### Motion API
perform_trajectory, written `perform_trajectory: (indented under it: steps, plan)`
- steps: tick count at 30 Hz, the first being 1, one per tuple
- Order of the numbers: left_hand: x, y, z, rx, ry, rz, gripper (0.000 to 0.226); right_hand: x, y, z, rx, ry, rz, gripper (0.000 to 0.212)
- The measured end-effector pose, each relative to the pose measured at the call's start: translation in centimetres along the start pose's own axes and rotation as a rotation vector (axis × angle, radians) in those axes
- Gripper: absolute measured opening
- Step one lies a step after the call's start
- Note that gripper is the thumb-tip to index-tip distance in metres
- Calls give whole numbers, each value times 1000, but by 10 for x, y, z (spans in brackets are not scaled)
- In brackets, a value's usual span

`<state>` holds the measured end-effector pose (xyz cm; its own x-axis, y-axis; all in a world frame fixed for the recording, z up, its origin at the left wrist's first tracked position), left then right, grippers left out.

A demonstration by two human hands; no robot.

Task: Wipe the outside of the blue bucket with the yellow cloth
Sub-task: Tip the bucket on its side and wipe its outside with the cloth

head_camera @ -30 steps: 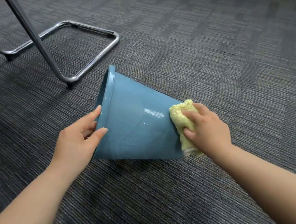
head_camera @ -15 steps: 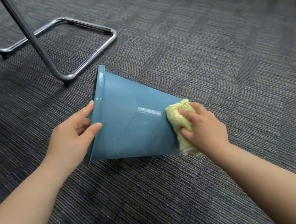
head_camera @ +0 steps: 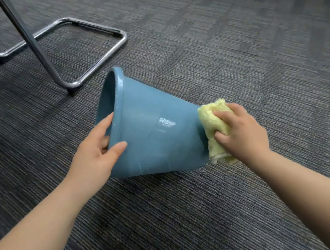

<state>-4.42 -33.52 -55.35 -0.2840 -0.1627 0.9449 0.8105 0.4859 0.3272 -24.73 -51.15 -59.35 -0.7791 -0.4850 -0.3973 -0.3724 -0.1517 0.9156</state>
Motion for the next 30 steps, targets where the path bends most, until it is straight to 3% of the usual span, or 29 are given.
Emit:
perform_trajectory:
  steps: [5,12,16,20,22,27,30]
  plan:
    - [5,4,-5,113,71,291,44,-9,10,1,19,25,-9,42]
    - [1,4,-3,55,187,332,39,-10,9,9,-84,29,53,42]
    - [1,6,-2,127,216,226,28,-15,5,10,-96,71,98,41]
    - [0,11,-3,241,185,-132,27,-17,-1,7,-155,11,163,42]
    - [4,15,-3,169,127,-228,35,-16,-2,4,-158,-19,193,42]
    - [12,24,1,-246,136,-316,52,-8,2,-3,-166,-116,191,43]
    - [11,23,4,-247,116,-269,52,-11,13,-5,-152,-100,144,42]
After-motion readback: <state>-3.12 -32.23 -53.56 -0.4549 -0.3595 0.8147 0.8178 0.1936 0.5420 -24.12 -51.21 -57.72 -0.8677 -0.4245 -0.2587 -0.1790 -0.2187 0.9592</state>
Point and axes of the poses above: each hand's wrist, its own z-axis away from the middle knuckle, its own y-axis out of the back of the hand, x = y × z, the point moved 1 cm from there along -z, towards the middle knuckle
